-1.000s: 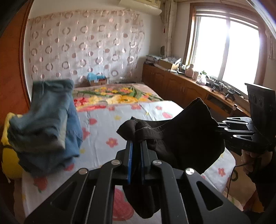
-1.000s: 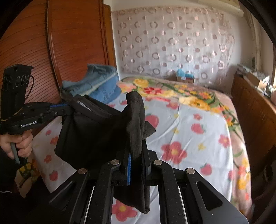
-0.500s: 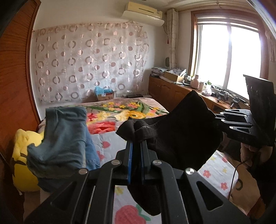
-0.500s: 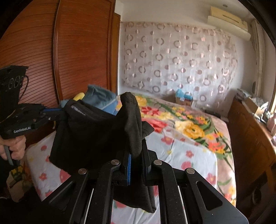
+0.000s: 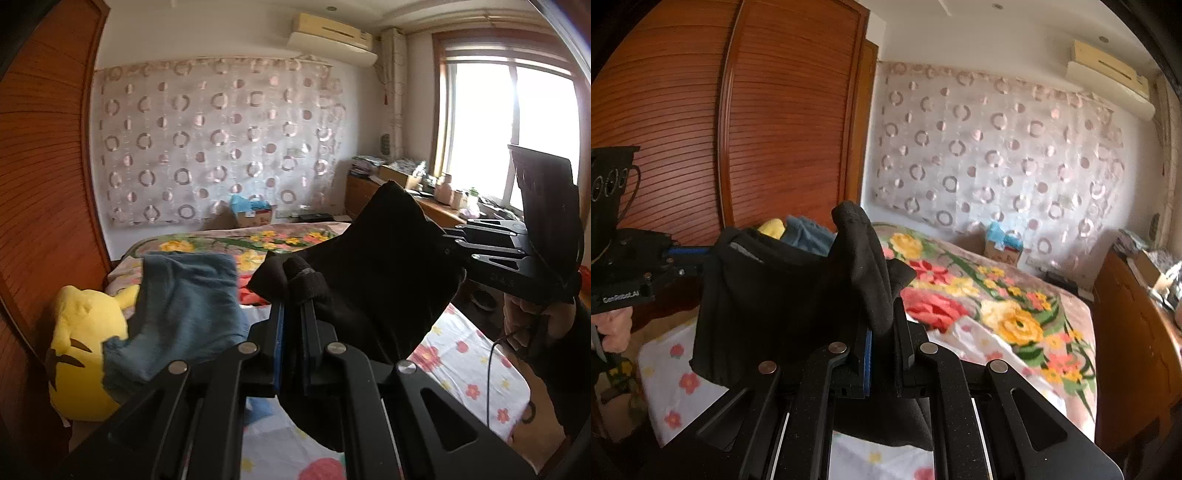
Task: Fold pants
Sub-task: 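Lift the folded shorts with both grippers and carry them toward the jeans stack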
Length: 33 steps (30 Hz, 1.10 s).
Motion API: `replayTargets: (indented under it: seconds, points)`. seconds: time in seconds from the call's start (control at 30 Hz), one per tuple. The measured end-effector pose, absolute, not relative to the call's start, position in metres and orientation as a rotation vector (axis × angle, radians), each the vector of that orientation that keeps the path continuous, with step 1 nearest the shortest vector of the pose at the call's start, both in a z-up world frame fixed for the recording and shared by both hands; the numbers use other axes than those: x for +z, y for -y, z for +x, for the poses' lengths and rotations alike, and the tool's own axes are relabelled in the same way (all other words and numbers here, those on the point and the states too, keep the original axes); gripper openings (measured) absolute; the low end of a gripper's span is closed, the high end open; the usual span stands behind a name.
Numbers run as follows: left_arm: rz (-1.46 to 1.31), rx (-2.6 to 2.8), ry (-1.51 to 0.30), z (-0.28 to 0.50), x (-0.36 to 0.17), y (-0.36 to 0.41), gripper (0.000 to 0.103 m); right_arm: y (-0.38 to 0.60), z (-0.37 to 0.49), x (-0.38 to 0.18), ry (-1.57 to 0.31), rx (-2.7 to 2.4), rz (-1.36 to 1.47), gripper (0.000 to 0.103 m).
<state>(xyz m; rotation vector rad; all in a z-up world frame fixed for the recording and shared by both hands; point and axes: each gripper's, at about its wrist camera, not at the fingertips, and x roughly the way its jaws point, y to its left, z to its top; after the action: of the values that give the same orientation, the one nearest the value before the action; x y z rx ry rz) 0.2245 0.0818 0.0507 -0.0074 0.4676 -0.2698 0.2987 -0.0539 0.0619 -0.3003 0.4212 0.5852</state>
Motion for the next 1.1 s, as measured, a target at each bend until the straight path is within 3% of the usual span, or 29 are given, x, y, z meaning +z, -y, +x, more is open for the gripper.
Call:
replayTargets:
  seconds: [0.57,1.07,1.1]
  points:
    - [-0.074,-0.092,-0.462,0.264,0.026,-0.148,0.004,-0.042,0.408,0.057,-0.350,0.750,-0.366,0.006]
    - [-0.149,0.050,-0.492,0.258,-0.005,-0.181,0.005,-0.147,0.464,0.019,-0.422,0.918,-0.412,0.006]
    - [-0.153,0.055,-0.505,0.260,-0.009,-0.184,0.005,-0.149,0.468,0.016,-0.444,0.918,-0.396,0.011]
